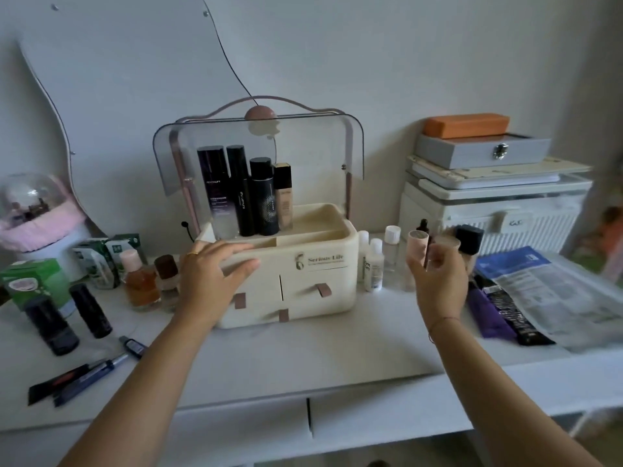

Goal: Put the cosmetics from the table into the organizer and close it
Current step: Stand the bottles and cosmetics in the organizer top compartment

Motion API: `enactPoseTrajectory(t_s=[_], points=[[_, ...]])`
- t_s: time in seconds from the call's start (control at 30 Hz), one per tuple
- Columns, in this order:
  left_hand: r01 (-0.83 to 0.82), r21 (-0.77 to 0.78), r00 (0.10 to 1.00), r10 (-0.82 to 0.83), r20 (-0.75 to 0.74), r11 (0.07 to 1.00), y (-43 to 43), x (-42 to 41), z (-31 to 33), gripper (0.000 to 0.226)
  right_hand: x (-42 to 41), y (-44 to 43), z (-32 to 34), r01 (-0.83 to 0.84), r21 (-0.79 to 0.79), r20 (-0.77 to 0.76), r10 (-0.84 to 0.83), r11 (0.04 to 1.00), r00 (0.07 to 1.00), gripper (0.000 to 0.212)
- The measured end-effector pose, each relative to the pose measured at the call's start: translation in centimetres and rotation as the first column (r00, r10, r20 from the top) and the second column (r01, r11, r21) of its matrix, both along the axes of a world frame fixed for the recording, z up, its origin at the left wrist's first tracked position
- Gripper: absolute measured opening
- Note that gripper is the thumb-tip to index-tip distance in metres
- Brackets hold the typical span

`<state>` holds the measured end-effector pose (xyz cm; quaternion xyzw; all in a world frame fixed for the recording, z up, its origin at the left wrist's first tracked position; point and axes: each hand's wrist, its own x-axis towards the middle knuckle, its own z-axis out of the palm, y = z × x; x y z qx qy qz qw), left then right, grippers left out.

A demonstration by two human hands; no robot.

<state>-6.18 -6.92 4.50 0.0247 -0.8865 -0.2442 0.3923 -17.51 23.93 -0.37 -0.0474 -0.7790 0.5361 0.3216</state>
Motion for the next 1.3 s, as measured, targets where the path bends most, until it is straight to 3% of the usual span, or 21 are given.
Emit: enactPoseTrajectory(t_s=[0.3, 0.4, 0.53, 0.6, 0.67, 0.73, 0.83, 1.07, 1.2, 1.3], points=[[-0.013, 0.016, 1.0, 0.013, -0.002, 1.0, 0.5, 0.2, 0.1, 0.029, -2.5, -0.8, -1.7, 0.088, 0.065, 0.181, -0.098, 0.994, 0.979, 0.028], [-0.013, 0.003, 1.0, 0.013, -0.013, 1.0, 0.6, 0.2, 0.1, 0.028, -1.5, -0.8, -1.2, 0.077, 0.082, 0.172, -0.09, 0.994, 0.981, 0.024], [-0.018, -0.017, 0.999, 0.017, -0.035, 1.0, 0.6, 0.2, 0.0, 0.029, 2.3, -1.9, 1.4, -0.003, 0.095, -0.147, 0.017, 0.995, 0.989, 0.034], [-0.017, -0.016, 0.999, 0.016, -0.043, 1.0, 0.6, 0.3, 0.0, 0.034, 4.6, -3.4, 4.1, -0.083, 0.121, -0.336, 0.119, 0.989, 0.934, 0.035], [-0.016, -0.023, 0.999, 0.015, -0.037, 1.0, 0.7, 0.3, 0.0, 0.042, 6.0, -5.4, 7.0, -0.249, 0.133, -0.41, 0.281, 0.959, 0.867, 0.033], [-0.012, -0.02, 1.0, 0.011, -0.027, 1.0, 0.6, 0.3, -0.1, 0.041, 6.1, -7.7, 9.9, -0.44, 0.136, -0.347, 0.459, 0.888, 0.818, 0.03], [-0.028, -0.029, 1.0, 0.028, -0.012, 0.999, 0.3, 0.3, -0.3, 0.036, 3.6, -11.2, 12.6, -0.542, 0.222, -0.137, 0.576, 0.81, 0.806, 0.025], [-0.026, -0.004, 1.0, 0.026, 0.01, 1.0, 0.4, 0.0, -0.5, 0.034, -3.5, -15.3, 12.3, -0.534, 0.123, 0.241, 0.497, 0.837, 0.834, 0.017], [-0.022, -0.006, 1.0, 0.022, 0.016, 1.0, 0.0, 0.1, -0.7, 0.039, -4.9, -16.6, 11.8, -0.485, 0.165, 0.295, 0.426, 0.859, 0.855, 0.028], [-0.012, -0.004, 1.0, 0.012, 0.017, 1.0, 0.0, 0.0, -0.7, 0.05, -5.6, -16.8, 11.5, -0.534, 0.067, 0.313, 0.491, 0.843, 0.813, 0.021]])
